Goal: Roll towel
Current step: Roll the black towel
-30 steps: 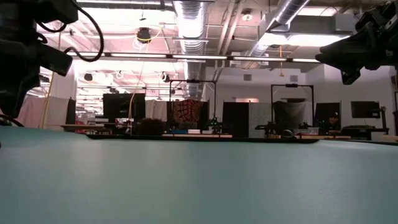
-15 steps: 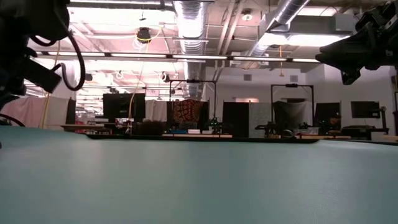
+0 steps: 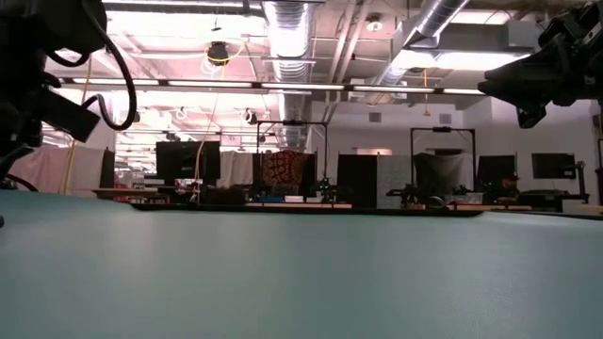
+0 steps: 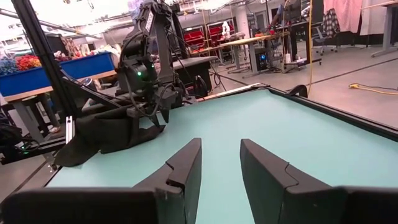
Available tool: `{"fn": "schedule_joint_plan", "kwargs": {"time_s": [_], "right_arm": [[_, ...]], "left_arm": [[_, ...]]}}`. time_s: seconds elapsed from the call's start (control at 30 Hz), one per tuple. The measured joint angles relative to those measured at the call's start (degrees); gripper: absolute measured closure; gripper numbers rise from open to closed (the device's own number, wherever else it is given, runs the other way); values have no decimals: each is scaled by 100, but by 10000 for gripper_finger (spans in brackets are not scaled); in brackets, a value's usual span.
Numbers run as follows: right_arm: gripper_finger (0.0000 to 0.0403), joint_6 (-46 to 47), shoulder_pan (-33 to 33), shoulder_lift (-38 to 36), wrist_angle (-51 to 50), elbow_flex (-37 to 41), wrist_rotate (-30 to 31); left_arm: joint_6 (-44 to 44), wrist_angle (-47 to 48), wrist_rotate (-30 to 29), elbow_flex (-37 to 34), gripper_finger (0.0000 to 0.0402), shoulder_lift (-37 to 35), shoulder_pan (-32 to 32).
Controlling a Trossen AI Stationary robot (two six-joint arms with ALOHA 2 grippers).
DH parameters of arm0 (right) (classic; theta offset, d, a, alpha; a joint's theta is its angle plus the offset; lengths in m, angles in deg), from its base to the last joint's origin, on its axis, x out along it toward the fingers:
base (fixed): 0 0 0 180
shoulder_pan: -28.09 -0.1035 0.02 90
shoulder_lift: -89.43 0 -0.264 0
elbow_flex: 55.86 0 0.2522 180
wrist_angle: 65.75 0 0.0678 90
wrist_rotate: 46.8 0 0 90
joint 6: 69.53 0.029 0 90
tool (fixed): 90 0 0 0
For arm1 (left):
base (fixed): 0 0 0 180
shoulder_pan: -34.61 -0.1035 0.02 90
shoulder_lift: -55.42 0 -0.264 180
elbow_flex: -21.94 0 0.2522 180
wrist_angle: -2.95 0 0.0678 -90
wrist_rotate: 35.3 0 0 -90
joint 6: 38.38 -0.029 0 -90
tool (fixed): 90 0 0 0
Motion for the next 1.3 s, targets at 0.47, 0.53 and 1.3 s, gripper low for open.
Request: {"fn": "schedule_joint_plan", "kwargs": {"time_s": [0.47, 0.53, 1.3], "right_arm": [[269, 2, -2, 0, 0, 2, -11], [269, 2, -2, 0, 0, 2, -11], [269, -7, -2, 1287, 2305, 20, -9]], "left_arm": [[-319, 26, -907, 463, 400, -192, -2], [-409, 152, -1113, 740, 400, -189, 1], [-6859, -1259, -1660, 4992, 401, -201, -949]]}}
